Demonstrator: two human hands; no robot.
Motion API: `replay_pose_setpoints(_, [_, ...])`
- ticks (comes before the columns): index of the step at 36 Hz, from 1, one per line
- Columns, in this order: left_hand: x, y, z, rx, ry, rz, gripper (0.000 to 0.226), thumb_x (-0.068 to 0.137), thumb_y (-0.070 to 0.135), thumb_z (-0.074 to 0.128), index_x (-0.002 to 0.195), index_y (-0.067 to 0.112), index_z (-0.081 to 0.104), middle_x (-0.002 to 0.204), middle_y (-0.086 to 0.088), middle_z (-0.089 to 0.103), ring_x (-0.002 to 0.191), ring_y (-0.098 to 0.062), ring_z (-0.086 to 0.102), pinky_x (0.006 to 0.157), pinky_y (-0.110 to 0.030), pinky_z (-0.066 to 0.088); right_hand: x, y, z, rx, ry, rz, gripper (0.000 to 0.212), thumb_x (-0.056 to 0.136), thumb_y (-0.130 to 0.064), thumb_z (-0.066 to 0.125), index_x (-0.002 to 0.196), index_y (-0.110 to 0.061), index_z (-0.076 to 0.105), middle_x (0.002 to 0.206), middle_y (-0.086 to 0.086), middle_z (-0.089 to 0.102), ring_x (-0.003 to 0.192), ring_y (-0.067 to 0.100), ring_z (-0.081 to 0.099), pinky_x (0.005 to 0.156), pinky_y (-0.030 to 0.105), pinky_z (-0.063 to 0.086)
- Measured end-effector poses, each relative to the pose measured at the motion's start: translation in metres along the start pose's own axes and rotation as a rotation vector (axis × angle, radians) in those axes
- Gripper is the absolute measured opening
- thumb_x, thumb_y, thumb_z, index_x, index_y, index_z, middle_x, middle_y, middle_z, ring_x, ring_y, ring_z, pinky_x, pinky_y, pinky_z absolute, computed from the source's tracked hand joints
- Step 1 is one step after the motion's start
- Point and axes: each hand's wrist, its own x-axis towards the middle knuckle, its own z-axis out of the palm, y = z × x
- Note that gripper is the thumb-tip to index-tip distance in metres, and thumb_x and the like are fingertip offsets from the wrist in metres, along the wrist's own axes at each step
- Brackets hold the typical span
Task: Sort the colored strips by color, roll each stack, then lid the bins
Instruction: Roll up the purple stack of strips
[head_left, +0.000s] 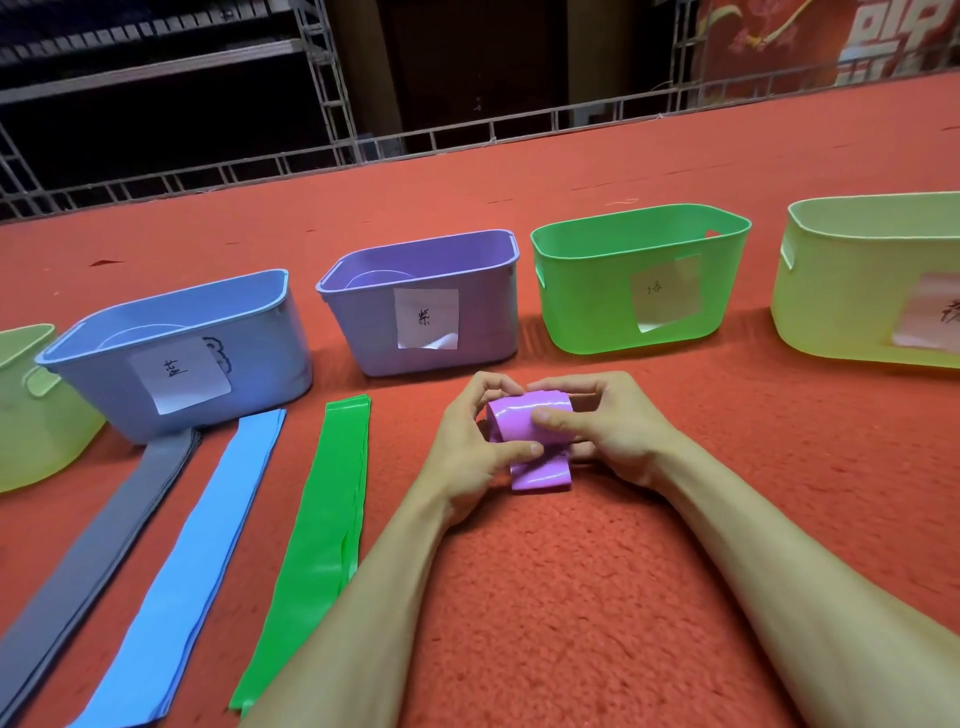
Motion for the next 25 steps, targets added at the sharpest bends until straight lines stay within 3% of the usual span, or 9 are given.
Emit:
replay_pose_setpoints(6, [0.0021, 0.0028, 0.0046, -0.251, -0.004, -0.149, 0.032, 0.068, 0.006, 0.063, 0.095, 0.015, 0.049, 0.093, -0.006, 0.055, 0.074, -0.016, 0.058, 0.063, -0.028, 0.048, -0.0006, 0.0025, -0.0021, 0.007, -0.018, -0.03, 0.038, 0.068, 0.009, 0.075, 0.1, -0.012, 0.07, 0.094, 0.007, 0.074, 0.071, 0.017, 0.066, 0.057, 0.029, 0.057])
replay_pose_setpoints(9, [0.0028, -0.0012, 0.0045, -0.146, 0.024, -0.17, 0.028, 0.072, 0.03, 0.07, 0.093, 0.02, 0.054, 0.094, -0.006, 0.06, 0.081, -0.019, 0.057, 0.07, -0.033, 0.047, -0.0001, 0.0046, -0.0053, -0.078, 0.009, -0.085, 0.045, 0.064, 0.008, 0.079, 0.104, -0.012, 0.07, 0.101, 0.006, 0.073, 0.079, 0.015, 0.066, 0.065, 0.033, 0.059])
replay_pose_setpoints(13, [0.0009, 0.0004, 0.0021, -0.071, 0.004, -0.182, 0.035, 0.07, 0.036, 0.075, 0.096, 0.023, 0.056, 0.087, -0.002, 0.062, 0.064, -0.011, 0.058, 0.048, -0.022, 0.046, -0.0009, 0.0034, -0.0079, -0.138, 0.027, -0.13, 0.052, 0.06, 0.009, 0.081, 0.105, -0.014, 0.07, 0.104, 0.002, 0.072, 0.083, 0.009, 0.067, 0.07, 0.029, 0.058])
replay_pose_setpoints(16, [0.0005, 0.0008, -0.0001, -0.047, 0.004, -0.159, 0.037, 0.066, 0.04, 0.077, 0.096, 0.026, 0.06, 0.093, 0.001, 0.067, 0.079, -0.014, 0.063, 0.065, -0.032, 0.053, -0.0022, 0.0014, -0.0067, -0.089, 0.033, -0.137, 0.053, 0.059, 0.014, 0.079, 0.103, -0.014, 0.069, 0.099, -0.003, 0.072, 0.078, 0.004, 0.067, 0.061, 0.021, 0.054])
replay_pose_setpoints(19, [-0.0008, 0.0022, -0.0007, -0.028, 0.007, -0.154, 0.035, 0.065, 0.039, 0.079, 0.096, 0.031, 0.063, 0.101, 0.002, 0.069, 0.093, -0.018, 0.065, 0.084, -0.043, 0.054, -0.0015, 0.0018, -0.0083, -0.13, 0.06, -0.188, 0.055, 0.056, 0.013, 0.081, 0.1, -0.018, 0.069, 0.101, -0.006, 0.072, 0.083, 0.003, 0.066, 0.068, 0.018, 0.053])
replay_pose_setpoints(25, [-0.0013, 0.0037, -0.0036, -0.069, 0.038, -0.176, 0.036, 0.064, 0.022, 0.082, 0.096, 0.024, 0.065, 0.097, -0.002, 0.07, 0.086, -0.019, 0.066, 0.078, -0.041, 0.055, -0.0001, 0.007, -0.0086, -0.141, 0.058, -0.204, 0.059, 0.056, 0.015, 0.081, 0.106, -0.013, 0.068, 0.104, -0.004, 0.071, 0.087, 0.004, 0.066, 0.075, 0.018, 0.053])
